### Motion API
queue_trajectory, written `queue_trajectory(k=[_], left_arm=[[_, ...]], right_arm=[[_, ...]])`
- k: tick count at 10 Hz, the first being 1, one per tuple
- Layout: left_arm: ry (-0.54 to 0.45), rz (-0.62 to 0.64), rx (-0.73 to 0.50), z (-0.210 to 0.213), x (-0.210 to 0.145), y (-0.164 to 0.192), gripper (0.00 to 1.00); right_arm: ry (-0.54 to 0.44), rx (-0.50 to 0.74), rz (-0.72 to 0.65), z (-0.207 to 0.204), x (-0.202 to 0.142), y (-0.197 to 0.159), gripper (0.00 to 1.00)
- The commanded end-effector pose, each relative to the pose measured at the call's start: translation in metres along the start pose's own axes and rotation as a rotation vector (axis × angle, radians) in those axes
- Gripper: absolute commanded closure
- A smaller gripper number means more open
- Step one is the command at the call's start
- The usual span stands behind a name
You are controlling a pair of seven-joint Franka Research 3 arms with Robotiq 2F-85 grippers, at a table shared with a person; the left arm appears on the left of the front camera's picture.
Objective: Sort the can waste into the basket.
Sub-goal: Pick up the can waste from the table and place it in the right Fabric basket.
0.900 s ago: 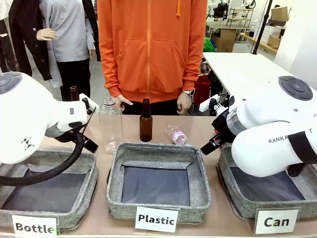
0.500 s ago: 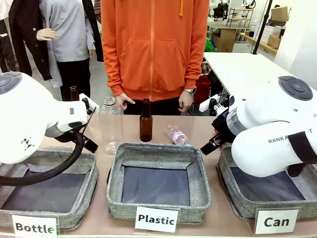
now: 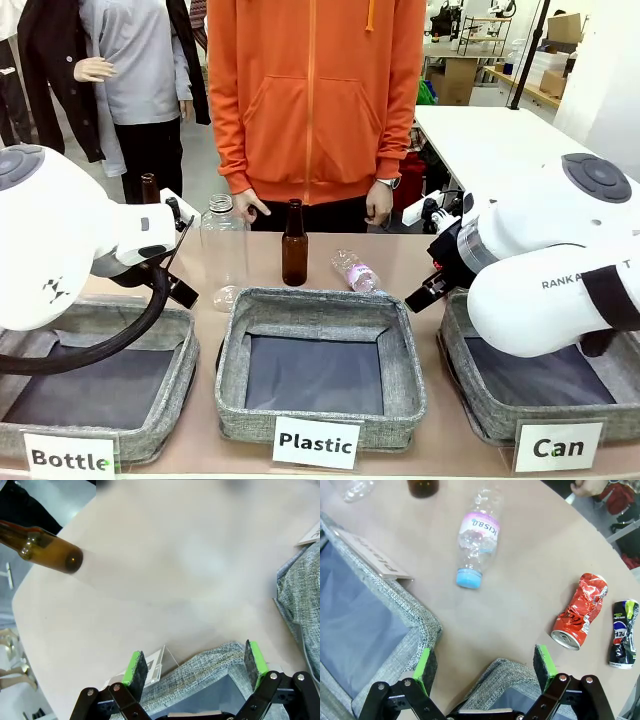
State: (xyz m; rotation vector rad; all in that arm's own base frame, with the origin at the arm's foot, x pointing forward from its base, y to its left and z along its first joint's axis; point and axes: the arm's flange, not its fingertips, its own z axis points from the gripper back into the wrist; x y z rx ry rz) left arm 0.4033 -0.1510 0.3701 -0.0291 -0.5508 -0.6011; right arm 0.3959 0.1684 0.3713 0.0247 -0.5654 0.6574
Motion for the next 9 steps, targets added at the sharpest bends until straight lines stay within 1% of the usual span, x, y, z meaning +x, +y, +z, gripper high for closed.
queue_trajectory(k=[1, 3, 4, 5, 6, 7, 8, 9], left_arm=[[0.0, 0.0, 0.0, 0.0, 0.0, 0.0, 0.0], [0.0, 0.0, 0.0, 0.0, 0.0, 0.0, 0.0], [0.0, 0.0, 0.0, 0.0, 0.0, 0.0, 0.0], [0.005, -0.019, -0.111, 0.025, 0.002, 0.002, 0.0], [-0.007, 0.009, -0.224, 0.07, 0.001, 0.008, 0.0], [0.03, 0.129, -0.231, 0.114, -0.002, 0.012, 0.0], [0.034, 0.17, -0.262, 0.154, -0.013, 0.015, 0.0], [-0.005, 0.188, -0.345, 0.191, -0.031, 0.021, 0.0]], right_arm=[[0.0, 0.0, -0.001, 0.0, 0.0, 0.0, 0.0], [0.0, 0.0, 0.0, 0.0, 0.0, 0.0, 0.0], [0.012, 0.019, 0.046, 0.009, 0.004, 0.004, 0.0], [0.013, 0.072, 0.04, 0.032, 0.01, 0.0, 0.0], [0.043, 0.107, 0.01, 0.071, 0.011, -0.013, 0.0], [0.045, 0.18, -0.049, 0.113, 0.008, -0.025, 0.0], [0.071, 0.227, -0.199, 0.154, 0.004, -0.035, 0.0], [0.051, 0.353, -0.281, 0.19, -0.01, -0.048, 0.0]])
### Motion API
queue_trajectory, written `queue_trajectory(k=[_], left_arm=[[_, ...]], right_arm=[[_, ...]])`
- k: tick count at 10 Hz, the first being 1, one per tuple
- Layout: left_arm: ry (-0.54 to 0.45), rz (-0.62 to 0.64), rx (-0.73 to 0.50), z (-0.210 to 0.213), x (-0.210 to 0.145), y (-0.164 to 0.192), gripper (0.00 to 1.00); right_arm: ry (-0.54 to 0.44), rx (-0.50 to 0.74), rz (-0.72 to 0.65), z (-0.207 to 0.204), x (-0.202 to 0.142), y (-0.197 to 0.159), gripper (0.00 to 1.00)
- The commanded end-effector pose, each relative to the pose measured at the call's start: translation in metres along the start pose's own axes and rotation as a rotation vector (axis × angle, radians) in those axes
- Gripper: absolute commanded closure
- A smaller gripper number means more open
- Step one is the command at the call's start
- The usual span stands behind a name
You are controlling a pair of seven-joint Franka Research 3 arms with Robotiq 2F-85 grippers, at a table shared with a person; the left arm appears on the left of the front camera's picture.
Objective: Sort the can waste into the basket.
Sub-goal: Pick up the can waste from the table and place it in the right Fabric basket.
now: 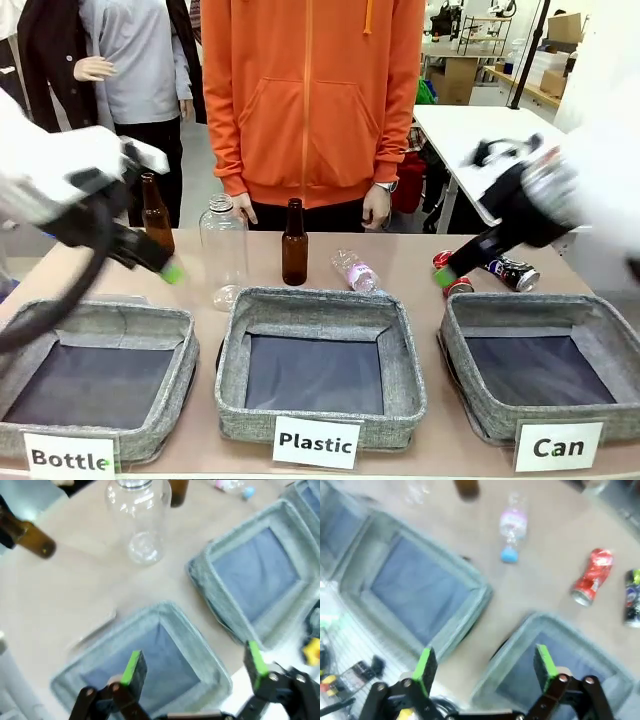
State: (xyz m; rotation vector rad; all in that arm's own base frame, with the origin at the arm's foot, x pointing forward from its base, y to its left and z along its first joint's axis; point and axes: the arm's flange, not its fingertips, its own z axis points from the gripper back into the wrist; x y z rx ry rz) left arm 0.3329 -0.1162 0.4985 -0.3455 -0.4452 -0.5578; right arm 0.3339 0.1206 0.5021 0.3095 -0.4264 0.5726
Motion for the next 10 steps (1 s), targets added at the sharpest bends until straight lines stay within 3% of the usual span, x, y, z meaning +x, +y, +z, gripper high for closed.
queue_trajectory(k=[1, 3, 6, 8, 10], left_arm=[[-0.104, 0.094, -0.124, 0.081, -0.047, 0.011, 0.0], [-0.315, 0.262, -0.214, 0.147, -0.101, 0.052, 0.0], [-0.568, 0.547, -0.332, 0.178, -0.192, 0.14, 0.0], [-0.666, 0.687, -0.421, 0.156, -0.219, 0.166, 0.0], [-0.661, 0.816, -0.473, 0.115, -0.23, 0.183, 0.0]], right_arm=[[-0.052, 0.207, -0.187, 0.075, -0.025, -0.031, 0.0], [-0.241, 0.401, -0.398, 0.12, -0.085, -0.089, 0.0], [-0.508, 0.524, -0.657, 0.148, -0.178, -0.163, 0.0], [-0.626, 0.583, -0.783, 0.144, -0.22, -0.194, 0.0], [-0.649, 0.613, -0.888, 0.131, -0.248, -0.229, 0.0]])
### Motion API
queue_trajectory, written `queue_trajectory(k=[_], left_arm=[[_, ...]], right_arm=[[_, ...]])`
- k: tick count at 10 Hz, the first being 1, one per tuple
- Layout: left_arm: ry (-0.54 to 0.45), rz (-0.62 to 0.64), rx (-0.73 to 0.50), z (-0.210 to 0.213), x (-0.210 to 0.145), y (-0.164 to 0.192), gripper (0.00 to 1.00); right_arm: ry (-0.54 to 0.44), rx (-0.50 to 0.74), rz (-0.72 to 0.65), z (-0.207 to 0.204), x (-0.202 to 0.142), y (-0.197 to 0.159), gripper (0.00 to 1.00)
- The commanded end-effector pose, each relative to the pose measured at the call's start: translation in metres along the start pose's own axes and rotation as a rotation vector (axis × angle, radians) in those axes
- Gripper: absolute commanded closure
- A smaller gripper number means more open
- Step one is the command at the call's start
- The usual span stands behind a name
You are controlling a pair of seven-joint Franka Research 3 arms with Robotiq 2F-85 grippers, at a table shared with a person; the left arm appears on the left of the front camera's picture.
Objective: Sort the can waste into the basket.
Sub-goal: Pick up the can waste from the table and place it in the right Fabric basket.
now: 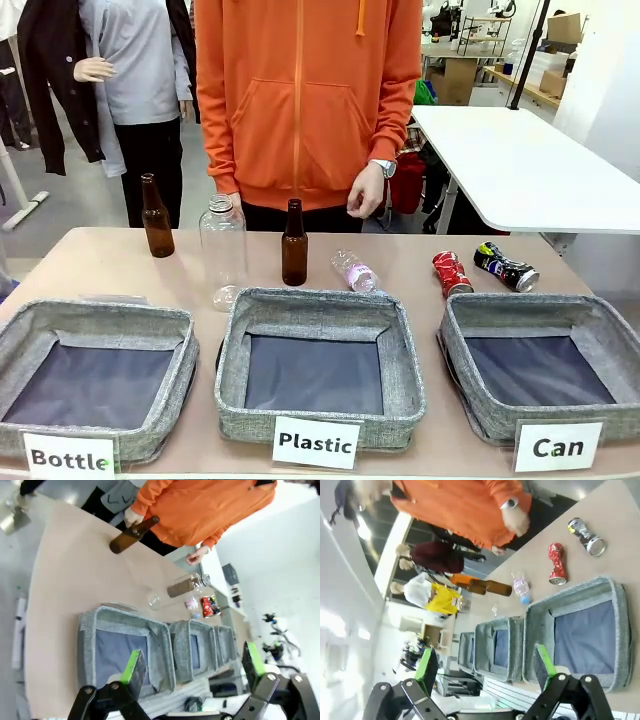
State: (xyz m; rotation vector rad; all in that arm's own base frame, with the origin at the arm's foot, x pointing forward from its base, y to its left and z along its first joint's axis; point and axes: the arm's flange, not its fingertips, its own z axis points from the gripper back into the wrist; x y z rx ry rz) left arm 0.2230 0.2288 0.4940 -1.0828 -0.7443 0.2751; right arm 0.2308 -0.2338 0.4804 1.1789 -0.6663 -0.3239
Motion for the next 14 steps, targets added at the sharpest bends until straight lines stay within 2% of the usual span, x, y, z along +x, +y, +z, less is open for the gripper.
queue_trajectory(k=[1, 2, 3, 4, 8, 9, 12, 13, 14], left_arm=[[-0.038, 0.081, -0.029, -0.057, -0.05, 0.03, 0.0], [-0.062, 0.119, 0.016, -0.064, -0.052, 0.028, 0.0], [-0.083, 0.088, 0.041, -0.078, -0.056, 0.021, 0.0], [-0.023, 0.108, -0.008, -0.021, 0.008, 0.033, 0.0], [-0.023, 0.108, -0.008, -0.021, 0.008, 0.033, 0.0], [-0.023, 0.108, -0.008, -0.021, 0.008, 0.033, 0.0], [-0.023, 0.108, -0.008, -0.021, 0.008, 0.033, 0.0], [-0.023, 0.108, -0.008, -0.021, 0.008, 0.033, 0.0], [-0.023, 0.108, -0.008, -0.021, 0.008, 0.033, 0.0]], right_arm=[[-0.028, 0.043, -0.031, -0.008, -0.002, -0.028, 0.0], [-0.098, -0.011, -0.084, -0.005, -0.001, -0.038, 0.0], [-0.022, 0.012, -0.037, 0.001, 0.002, -0.019, 0.0], [-0.022, 0.012, -0.037, 0.001, 0.002, -0.019, 0.0], [-0.005, -0.005, -0.065, -0.002, 0.001, -0.021, 0.0], [-0.012, -0.149, -0.015, -0.024, 0.003, 0.008, 0.0], [0.196, -0.514, 0.196, -0.126, 0.019, 0.088, 0.0], [0.252, -0.655, 0.265, -0.174, 0.023, 0.107, 0.0], [0.316, -0.737, 0.342, -0.215, 0.022, 0.118, 0.0]])
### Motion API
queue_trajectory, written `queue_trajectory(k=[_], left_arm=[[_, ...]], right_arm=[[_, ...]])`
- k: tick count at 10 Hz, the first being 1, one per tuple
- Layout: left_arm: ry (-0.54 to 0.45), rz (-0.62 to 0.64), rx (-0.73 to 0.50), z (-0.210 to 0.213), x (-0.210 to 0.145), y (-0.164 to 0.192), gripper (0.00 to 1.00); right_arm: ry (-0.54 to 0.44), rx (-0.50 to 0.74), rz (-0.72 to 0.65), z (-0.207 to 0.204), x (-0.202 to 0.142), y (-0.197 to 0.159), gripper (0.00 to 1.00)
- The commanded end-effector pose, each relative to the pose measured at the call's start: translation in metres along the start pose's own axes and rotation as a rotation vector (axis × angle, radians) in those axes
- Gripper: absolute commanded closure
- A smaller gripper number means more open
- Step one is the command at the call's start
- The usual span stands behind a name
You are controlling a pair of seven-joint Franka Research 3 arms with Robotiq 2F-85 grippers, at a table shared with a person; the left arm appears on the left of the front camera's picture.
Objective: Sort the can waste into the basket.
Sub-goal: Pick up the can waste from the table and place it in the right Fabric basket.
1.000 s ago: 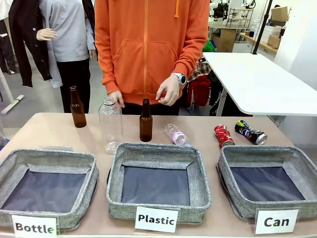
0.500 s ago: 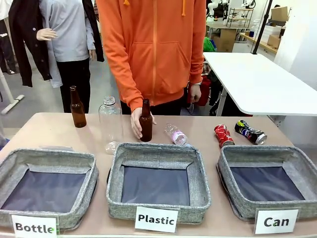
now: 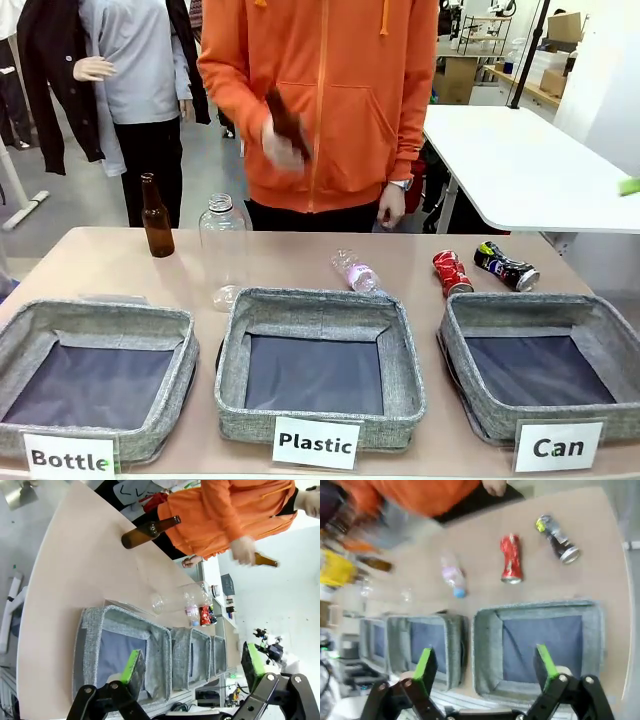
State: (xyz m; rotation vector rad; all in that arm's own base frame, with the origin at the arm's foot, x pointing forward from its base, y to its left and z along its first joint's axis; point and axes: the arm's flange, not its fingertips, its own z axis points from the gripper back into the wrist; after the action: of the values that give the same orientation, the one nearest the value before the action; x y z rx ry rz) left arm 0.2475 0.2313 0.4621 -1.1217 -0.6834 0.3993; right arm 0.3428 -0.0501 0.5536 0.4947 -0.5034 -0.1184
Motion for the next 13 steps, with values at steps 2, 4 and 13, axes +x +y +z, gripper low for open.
queue_trajectory(k=[2, 4, 13], left_arm=[[-0.008, -0.024, -0.02, 0.002, 0.002, 0.0, 0.0], [-0.008, -0.024, -0.02, 0.002, 0.002, 0.0, 0.0], [0.055, -0.086, -0.011, 0.094, 0.01, -0.038, 0.0]], right_arm=[[0.197, -0.233, 0.155, -0.073, 0.037, 0.045, 0.0], [0.244, -0.312, 0.203, -0.118, 0.041, 0.068, 0.0], [0.341, -0.341, 0.224, -0.196, 0.097, 0.067, 0.0]])
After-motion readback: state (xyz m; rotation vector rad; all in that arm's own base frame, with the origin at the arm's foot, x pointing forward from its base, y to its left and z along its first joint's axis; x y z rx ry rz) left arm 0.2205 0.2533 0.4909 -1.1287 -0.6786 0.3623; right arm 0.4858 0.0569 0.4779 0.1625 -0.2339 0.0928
